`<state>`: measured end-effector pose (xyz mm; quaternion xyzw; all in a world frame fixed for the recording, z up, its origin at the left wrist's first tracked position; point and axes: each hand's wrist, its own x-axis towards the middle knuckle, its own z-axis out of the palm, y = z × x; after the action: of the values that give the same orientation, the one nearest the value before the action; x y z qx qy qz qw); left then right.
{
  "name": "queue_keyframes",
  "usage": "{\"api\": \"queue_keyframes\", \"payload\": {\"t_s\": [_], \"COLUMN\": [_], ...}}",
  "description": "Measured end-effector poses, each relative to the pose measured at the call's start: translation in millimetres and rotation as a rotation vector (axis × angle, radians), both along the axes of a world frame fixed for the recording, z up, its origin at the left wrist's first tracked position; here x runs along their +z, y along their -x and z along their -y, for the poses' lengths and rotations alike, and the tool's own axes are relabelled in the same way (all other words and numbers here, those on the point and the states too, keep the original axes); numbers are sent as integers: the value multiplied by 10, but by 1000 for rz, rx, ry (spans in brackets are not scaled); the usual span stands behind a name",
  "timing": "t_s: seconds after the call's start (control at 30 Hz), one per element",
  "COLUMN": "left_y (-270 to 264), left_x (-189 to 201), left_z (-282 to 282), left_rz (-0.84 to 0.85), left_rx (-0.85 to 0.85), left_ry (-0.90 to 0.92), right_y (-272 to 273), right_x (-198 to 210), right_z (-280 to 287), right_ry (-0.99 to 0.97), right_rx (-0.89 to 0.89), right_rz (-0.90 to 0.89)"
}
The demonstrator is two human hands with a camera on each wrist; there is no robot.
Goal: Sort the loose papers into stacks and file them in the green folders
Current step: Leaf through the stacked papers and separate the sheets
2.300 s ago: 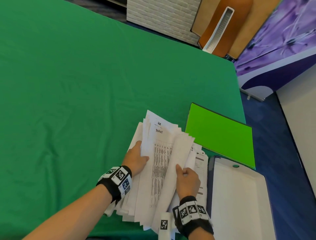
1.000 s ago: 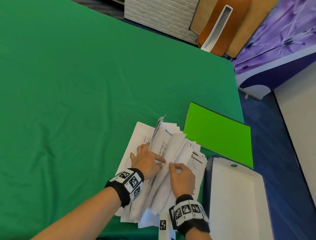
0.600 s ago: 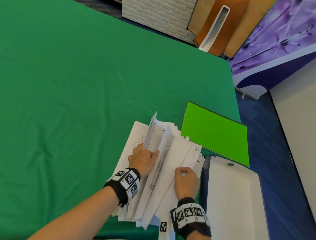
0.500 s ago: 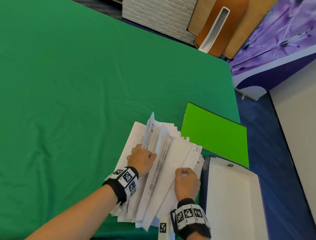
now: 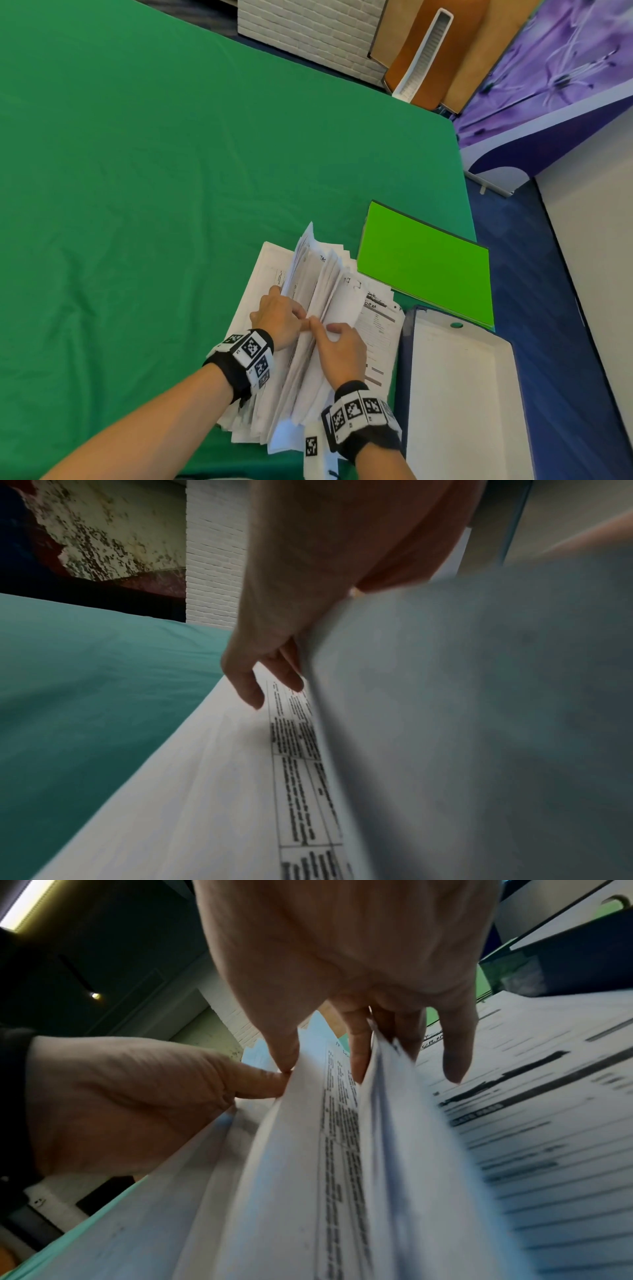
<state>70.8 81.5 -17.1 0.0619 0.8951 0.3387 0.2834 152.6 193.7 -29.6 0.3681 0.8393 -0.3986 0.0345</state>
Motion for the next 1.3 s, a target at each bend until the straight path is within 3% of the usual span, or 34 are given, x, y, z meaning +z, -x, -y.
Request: {"api": "queue_keyframes", "payload": {"t_s": [0.27, 0.6, 0.87, 0.97, 1.13, 1.3], "left_y": [62, 52, -30, -59, -115, -236], "left_x": [-30, -78, -58, -47, 34, 77], "left_z": [66, 80, 29, -6, -42, -61], "left_rz": [76, 42, -66, -90, -111, -70], "left_rx": [-54, 120, -40, -56, -63, -58], "left_ry": [12, 3, 292, 317, 207, -190], "right_y": [126, -285, -280, -237, -181, -111], "right_x": [-36, 6, -23, 14, 125, 140], "right_z": [3, -368, -305, -215, -78, 39], "right_ry": [-169, -126, -94, -95, -19, -25], "right_rx": [90, -227, -185, -167, -138, -32], "right_rz": [27, -30, -80, -103, -106, -74]}}
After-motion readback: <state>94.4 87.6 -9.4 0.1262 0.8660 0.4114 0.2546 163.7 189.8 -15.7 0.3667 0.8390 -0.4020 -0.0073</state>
